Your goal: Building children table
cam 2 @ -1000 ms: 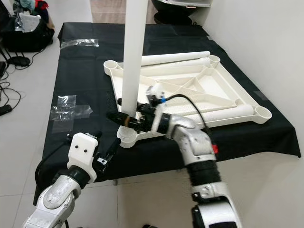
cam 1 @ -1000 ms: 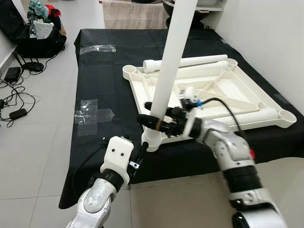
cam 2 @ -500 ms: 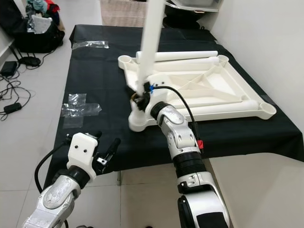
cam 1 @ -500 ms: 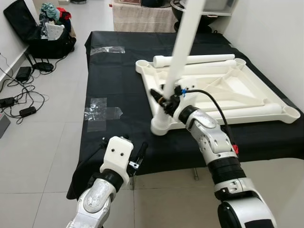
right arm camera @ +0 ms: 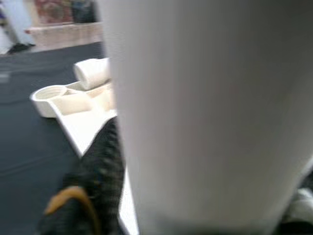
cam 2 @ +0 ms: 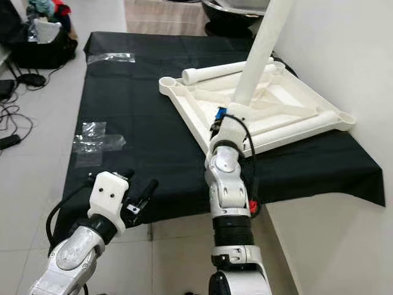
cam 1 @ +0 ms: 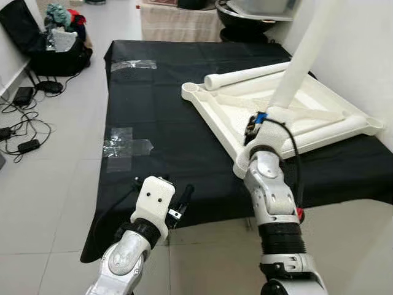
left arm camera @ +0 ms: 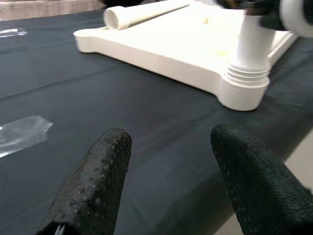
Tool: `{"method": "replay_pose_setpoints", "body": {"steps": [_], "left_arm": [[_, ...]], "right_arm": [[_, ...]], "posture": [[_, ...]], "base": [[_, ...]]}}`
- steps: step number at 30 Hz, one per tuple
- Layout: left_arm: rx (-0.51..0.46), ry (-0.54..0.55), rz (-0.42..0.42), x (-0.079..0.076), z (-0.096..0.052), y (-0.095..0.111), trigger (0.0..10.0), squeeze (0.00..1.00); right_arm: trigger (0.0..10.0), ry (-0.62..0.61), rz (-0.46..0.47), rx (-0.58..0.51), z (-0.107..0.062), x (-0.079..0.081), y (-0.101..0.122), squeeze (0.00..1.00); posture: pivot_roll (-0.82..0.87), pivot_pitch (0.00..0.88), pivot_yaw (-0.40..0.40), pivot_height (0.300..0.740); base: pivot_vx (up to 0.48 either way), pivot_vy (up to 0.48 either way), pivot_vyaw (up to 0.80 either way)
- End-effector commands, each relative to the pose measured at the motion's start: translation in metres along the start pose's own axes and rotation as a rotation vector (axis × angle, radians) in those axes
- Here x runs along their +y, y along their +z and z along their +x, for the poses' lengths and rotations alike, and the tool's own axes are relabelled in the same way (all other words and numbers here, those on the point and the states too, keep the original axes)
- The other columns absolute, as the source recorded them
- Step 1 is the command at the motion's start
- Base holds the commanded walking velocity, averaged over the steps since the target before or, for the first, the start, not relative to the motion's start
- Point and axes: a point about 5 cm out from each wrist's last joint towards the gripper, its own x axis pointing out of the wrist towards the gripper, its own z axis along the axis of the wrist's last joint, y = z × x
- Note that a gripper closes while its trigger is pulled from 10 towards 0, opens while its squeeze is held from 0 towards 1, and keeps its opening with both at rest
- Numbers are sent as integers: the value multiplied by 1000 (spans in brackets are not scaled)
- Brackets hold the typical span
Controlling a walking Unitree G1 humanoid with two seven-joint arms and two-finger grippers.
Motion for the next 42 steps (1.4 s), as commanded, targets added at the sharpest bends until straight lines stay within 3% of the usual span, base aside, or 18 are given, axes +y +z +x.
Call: {"method": "replay_pose_setpoints", "body": {"steps": [1, 3, 4, 5, 7, 9, 13, 19, 22, 33, 35, 38, 42], "left_arm": [[14, -12, 8, -2, 0, -5, 10000, 0], [14, -10, 7, -2, 0, -5, 10000, 0], [14, -8, 6, -2, 0, -5, 10000, 0], [14, -8, 6, -2, 0, -5, 10000, 0], [14, -5, 5, -2, 0, -5, 10000, 0], [14, -6, 5, -2, 0, -5, 10000, 0], [13, -7, 5, -2, 0, -6, 10000, 0], [13, -7, 5, -2, 0, -6, 10000, 0], [13, -5, 6, -3, -1, -6, 10000, 0], [11, -9, 6, -3, -2, -6, 10000, 0], [11, -10, 6, -3, -2, -6, 10000, 0], [12, -9, 6, -3, -2, -6, 10000, 0], [11, -7, 6, -3, -2, -6, 10000, 0]], "right_arm": [[10000, 28, 15, -16, 0, 1, 1, 1000], [10000, 71, 20, -54, 1, 6, 8, 1000], [10000, 192, 71, -70, 1, 16, 14, 0], [10000, 192, 71, -70, 1, 16, 14, 0], [10000, 595, 190, -44, -6, 35, 24, 0], [10000, 962, 212, 13, -23, 39, 27, 0], [10000, 1193, 193, 64, -36, 34, 28, 0], [10000, 1290, 164, 79, -37, 31, 28, 0], [10000, 1348, 103, 46, -35, 42, 26, 0], [10000, 1250, 42, 59, -35, 69, 9, 0], [0, 1242, 28, 68, -35, 70, 3, 0], [0, 1212, 6, 61, -32, 70, 1, 0], [0, 1069, -34, 42, -20, 66, 1, 0]], "posture": [[67, 165, -122, 740], [67, 164, -123, 740], [68, 164, -124, 740], [68, 164, -124, 740], [63, 161, -124, 740], [63, 162, -124, 740], [67, 161, -127, 740], [67, 160, -127, 740], [74, 158, -130, 740], [77, 152, -127, 740], [80, 152, -129, 740], [78, 154, -128, 740], [75, 155, -130, 740]], "base": [[0, 0, 0], [0, 0, 0], [0, 0, 0], [0, 0, 0], [0, 0, 0], [0, 0, 0], [0, 0, 0], [0, 0, 0], [0, 0, 0], [0, 0, 0], [0, 0, 0], [0, 0, 0], [0, 0, 0]]}}
